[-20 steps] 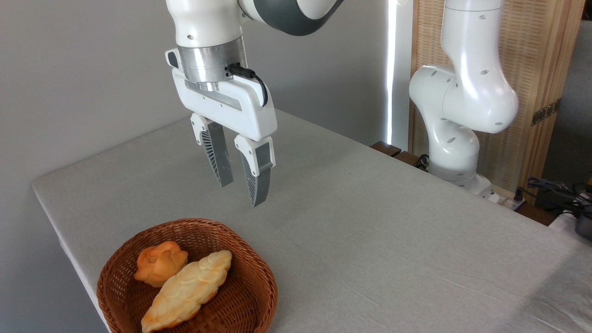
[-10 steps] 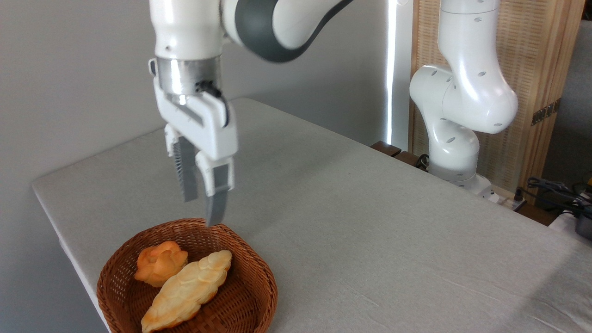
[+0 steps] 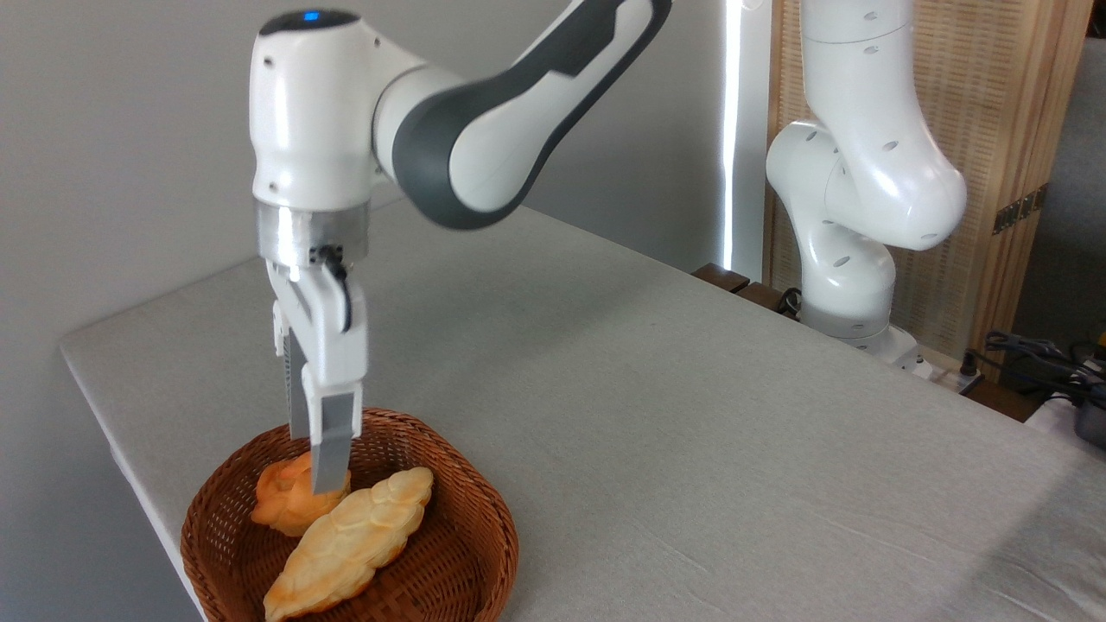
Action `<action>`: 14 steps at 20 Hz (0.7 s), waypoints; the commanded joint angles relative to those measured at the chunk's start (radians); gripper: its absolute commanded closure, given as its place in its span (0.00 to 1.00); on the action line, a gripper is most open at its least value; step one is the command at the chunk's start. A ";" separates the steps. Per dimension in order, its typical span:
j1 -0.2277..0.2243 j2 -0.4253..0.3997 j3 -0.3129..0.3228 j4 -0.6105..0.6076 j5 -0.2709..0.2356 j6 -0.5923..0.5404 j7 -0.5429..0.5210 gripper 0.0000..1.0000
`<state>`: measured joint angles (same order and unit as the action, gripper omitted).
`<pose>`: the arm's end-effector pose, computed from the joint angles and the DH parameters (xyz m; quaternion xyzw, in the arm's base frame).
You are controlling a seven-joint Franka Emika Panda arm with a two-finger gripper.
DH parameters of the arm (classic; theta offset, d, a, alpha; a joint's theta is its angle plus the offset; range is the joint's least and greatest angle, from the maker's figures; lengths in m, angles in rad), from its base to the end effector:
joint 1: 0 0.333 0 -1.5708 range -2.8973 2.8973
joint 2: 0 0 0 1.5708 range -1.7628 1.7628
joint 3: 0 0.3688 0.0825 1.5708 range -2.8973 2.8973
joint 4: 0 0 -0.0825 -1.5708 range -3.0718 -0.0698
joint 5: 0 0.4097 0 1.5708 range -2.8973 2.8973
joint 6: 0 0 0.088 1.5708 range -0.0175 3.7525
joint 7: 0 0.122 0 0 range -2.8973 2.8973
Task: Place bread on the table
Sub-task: 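Lower the open gripper down onto the small orange bun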
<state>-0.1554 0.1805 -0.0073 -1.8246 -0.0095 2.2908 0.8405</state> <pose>0.6637 -0.1090 0.4912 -0.8692 0.4735 -0.1358 0.0430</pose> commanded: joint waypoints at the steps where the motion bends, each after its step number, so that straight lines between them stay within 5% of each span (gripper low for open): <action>1: 0.000 0.030 -0.010 0.007 -0.004 0.033 0.069 0.00; 14: 0.000 0.071 -0.037 0.007 -0.001 0.099 0.080 0.05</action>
<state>-0.1573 0.2390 -0.0440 -1.8243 -0.0090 2.3683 0.8964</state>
